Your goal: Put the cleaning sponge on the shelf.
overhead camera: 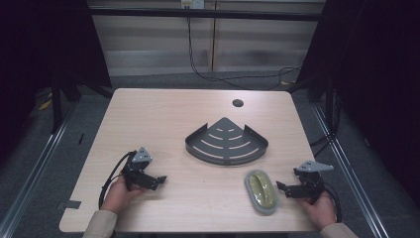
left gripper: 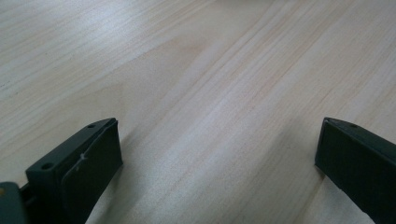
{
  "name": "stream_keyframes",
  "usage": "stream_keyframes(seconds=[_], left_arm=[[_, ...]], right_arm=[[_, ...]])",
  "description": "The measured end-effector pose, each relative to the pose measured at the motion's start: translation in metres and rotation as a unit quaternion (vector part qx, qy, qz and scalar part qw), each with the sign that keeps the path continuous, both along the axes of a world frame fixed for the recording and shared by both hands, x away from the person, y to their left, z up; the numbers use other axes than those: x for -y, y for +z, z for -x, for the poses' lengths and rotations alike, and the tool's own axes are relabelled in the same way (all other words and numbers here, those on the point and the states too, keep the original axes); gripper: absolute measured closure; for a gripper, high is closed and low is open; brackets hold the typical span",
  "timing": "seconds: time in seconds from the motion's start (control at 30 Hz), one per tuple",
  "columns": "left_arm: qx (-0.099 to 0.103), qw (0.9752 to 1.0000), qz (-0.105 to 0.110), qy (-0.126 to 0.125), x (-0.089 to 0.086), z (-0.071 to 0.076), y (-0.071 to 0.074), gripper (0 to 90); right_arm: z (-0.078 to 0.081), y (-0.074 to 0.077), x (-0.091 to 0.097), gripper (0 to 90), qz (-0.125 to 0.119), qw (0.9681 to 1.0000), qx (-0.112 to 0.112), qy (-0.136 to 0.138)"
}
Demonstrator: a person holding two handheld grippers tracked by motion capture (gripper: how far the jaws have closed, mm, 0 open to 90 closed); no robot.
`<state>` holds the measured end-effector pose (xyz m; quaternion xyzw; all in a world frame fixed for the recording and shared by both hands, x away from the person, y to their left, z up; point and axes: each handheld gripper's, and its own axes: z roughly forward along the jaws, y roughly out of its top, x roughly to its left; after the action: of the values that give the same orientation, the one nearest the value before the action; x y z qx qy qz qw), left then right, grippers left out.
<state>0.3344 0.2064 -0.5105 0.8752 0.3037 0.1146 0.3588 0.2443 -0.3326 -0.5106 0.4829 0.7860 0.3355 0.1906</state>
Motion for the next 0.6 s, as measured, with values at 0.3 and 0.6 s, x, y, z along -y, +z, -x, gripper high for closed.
stream_keyframes(seconds=[0.3,0.6], left_arm=[[0.0,1.0,0.0,0.0,0.0,0.0,0.0,0.0],[0.0,1.0,0.0,0.0,0.0,0.0,0.0,0.0]], right_arm=[[-0.009,0.015,-0.002,16.6,0.028,0.9968,-0.075,-0.006],[-0.022,0.046,-0.004,27.6,0.011,0.9909,-0.132,-0.023]])
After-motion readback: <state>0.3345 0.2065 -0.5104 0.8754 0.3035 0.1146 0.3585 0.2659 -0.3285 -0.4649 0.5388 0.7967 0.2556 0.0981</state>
